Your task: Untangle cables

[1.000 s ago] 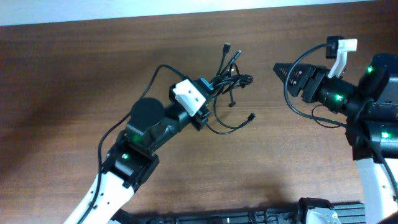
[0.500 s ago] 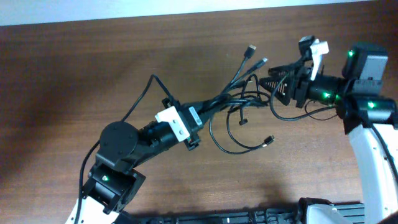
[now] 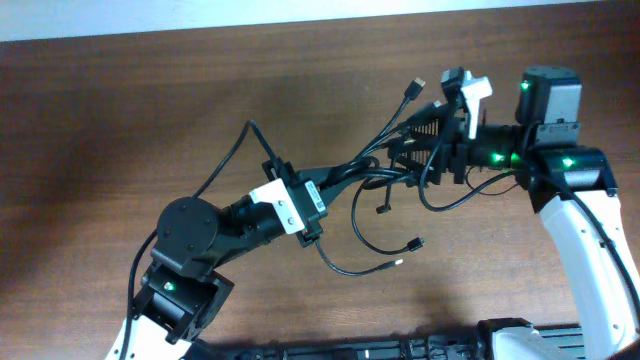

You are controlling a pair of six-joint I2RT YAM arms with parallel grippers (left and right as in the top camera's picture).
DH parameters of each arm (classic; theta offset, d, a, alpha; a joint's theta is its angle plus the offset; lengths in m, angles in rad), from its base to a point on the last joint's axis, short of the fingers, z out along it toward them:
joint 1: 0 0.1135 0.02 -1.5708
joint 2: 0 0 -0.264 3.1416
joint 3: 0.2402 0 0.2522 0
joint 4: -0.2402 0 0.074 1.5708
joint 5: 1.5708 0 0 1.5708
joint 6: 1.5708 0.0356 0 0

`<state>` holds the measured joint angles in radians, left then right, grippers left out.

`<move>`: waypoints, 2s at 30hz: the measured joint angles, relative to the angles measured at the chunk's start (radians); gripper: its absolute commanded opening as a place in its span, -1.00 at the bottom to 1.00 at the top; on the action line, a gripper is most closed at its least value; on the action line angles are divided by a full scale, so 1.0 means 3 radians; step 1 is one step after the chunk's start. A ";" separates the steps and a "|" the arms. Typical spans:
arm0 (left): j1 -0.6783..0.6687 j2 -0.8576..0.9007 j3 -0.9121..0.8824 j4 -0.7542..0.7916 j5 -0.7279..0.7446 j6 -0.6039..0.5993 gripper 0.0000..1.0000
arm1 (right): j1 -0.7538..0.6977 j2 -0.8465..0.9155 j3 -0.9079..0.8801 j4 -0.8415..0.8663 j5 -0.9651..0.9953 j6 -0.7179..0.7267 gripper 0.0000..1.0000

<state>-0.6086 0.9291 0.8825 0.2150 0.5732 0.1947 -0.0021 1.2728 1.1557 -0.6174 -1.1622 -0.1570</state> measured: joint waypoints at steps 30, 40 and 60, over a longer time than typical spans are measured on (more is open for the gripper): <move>0.0504 -0.0472 -0.0031 -0.0437 -0.0142 0.0116 -1.00 | -0.0528 0.0000 0.0014 -0.1033 0.1881 0.0857 0.56; 0.0504 -0.0028 -0.0031 -0.0369 -0.0390 0.0079 -1.00 | -0.0528 0.0000 0.0013 -0.0617 -0.0210 0.0849 0.57; 0.0361 0.0458 -0.0031 0.0123 -0.0469 -0.0444 -1.00 | 0.0833 -0.0760 0.0011 0.0248 0.1706 0.2396 0.56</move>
<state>-0.5003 1.0664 0.8734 0.2520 0.4324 0.0616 0.2478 1.0447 1.1591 -0.5430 -0.6502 0.5617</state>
